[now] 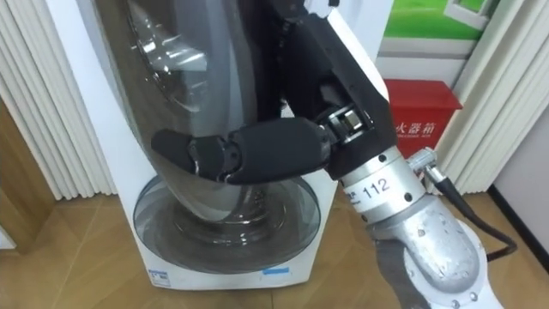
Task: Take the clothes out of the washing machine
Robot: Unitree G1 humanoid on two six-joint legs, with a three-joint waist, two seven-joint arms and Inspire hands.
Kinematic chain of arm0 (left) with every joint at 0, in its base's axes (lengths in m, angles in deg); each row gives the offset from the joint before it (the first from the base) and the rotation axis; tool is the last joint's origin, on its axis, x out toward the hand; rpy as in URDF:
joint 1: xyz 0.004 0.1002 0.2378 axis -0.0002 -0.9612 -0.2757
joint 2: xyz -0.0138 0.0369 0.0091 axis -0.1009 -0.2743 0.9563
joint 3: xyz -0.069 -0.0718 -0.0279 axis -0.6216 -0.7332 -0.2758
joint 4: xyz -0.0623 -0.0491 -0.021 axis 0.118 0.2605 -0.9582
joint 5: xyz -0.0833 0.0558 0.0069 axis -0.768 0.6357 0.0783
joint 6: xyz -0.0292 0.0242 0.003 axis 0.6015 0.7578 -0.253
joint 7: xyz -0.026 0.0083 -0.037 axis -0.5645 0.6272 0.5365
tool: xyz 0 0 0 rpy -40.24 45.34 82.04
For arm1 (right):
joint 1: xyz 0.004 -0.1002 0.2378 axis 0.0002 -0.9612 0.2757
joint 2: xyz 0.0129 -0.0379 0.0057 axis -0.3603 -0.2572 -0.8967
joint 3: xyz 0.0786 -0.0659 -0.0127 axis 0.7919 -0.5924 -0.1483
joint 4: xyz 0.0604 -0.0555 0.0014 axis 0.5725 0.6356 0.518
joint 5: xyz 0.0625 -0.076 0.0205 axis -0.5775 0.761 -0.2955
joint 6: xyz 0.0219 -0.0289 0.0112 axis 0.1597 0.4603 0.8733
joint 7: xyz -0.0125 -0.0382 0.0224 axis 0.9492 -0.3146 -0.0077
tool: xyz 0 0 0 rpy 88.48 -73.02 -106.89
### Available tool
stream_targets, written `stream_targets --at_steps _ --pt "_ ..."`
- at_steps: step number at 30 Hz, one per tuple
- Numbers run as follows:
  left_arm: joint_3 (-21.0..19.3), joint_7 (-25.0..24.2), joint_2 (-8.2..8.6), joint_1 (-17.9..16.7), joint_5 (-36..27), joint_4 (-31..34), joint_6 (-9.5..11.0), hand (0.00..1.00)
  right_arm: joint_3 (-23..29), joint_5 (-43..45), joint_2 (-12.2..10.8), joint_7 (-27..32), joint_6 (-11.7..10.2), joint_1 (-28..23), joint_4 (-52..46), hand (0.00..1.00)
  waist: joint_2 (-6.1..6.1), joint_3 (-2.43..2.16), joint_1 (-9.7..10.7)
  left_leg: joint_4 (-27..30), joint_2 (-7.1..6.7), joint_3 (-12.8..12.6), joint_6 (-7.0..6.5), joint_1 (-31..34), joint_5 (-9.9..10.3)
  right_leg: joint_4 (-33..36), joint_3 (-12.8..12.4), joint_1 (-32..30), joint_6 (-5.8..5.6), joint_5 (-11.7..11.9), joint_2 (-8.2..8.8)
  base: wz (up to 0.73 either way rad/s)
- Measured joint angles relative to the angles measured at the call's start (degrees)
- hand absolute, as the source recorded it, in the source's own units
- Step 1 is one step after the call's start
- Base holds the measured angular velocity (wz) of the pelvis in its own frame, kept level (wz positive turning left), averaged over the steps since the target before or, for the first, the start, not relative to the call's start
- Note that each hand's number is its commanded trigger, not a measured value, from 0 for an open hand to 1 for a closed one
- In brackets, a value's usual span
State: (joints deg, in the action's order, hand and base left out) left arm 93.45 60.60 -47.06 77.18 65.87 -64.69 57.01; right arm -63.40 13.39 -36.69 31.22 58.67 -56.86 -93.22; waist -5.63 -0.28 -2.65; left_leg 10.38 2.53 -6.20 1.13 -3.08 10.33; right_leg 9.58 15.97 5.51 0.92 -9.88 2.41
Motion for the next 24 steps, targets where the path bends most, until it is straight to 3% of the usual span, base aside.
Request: stream_targets --at_steps 5,10,11,17,19,20,24 --pt "0.02 0.18 -0.03 -0.35 1.85 0.74 -2.79 0.00 -2.89 -1.31 -1.90 0.00 -2.25 -0.06 1.00 0.00 -0.09 -0.03 -1.10 0.39 0.48 1.85 0.80 0.90 -0.57 0.12 1.38 -0.31 0.90 -0.10 -0.48 0.07" --pt "0.02 0.23 -0.11 -0.46 2.91 1.92 -3.66 0.00 -8.19 -2.74 -3.31 -0.19 -3.52 0.13 1.17 0.00 -0.58 -0.10 -3.12 1.11 1.10 3.65 1.87 1.93 -1.79 0.13 3.09 -0.57 2.39 -0.49 -0.84 0.20" --pt "0.02 0.22 -0.11 -0.45 2.94 2.36 -3.67 0.00 -9.26 -3.42 -3.73 -0.73 -3.63 0.34 1.31 0.00 -0.79 -0.14 -4.34 1.16 1.15 3.80 2.05 2.03 -2.05 0.13 3.42 -0.56 2.54 -0.68 -0.89 0.33" --pt "-0.02 0.68 0.13 -0.34 2.93 2.76 -3.47 0.00 -17.32 -4.40 -3.77 -6.86 -1.11 4.45 7.27 0.00 -1.67 -0.32 -10.18 1.38 0.77 4.92 2.22 3.14 -2.26 -0.74 6.39 0.06 2.54 -1.37 -0.85 0.34" --pt "-0.03 0.87 0.18 -0.37 2.96 2.75 -3.42 0.00 -19.35 -4.28 -3.48 -9.25 -0.16 4.97 8.76 0.00 -1.80 -0.21 -10.85 1.39 0.56 4.92 2.17 3.56 -2.28 -0.95 7.53 0.55 2.27 -1.46 -0.58 0.33" --pt "-0.04 0.87 0.20 -0.44 2.95 2.73 -3.39 0.00 -19.48 -4.26 -3.39 -10.54 0.63 4.98 9.10 0.00 -1.84 0.07 -11.33 1.38 0.39 4.92 2.11 3.64 -2.30 -0.93 7.98 0.61 2.11 -1.55 -0.43 0.24" --pt "-0.12 0.37 0.64 -0.56 2.97 2.92 -3.38 0.00 -19.43 -4.02 -2.29 -12.16 0.71 5.24 9.13 0.00 -1.29 0.57 -11.82 1.27 -0.05 4.92 1.96 3.81 -2.23 -0.94 8.48 1.12 1.69 -1.78 -0.05 0.11"
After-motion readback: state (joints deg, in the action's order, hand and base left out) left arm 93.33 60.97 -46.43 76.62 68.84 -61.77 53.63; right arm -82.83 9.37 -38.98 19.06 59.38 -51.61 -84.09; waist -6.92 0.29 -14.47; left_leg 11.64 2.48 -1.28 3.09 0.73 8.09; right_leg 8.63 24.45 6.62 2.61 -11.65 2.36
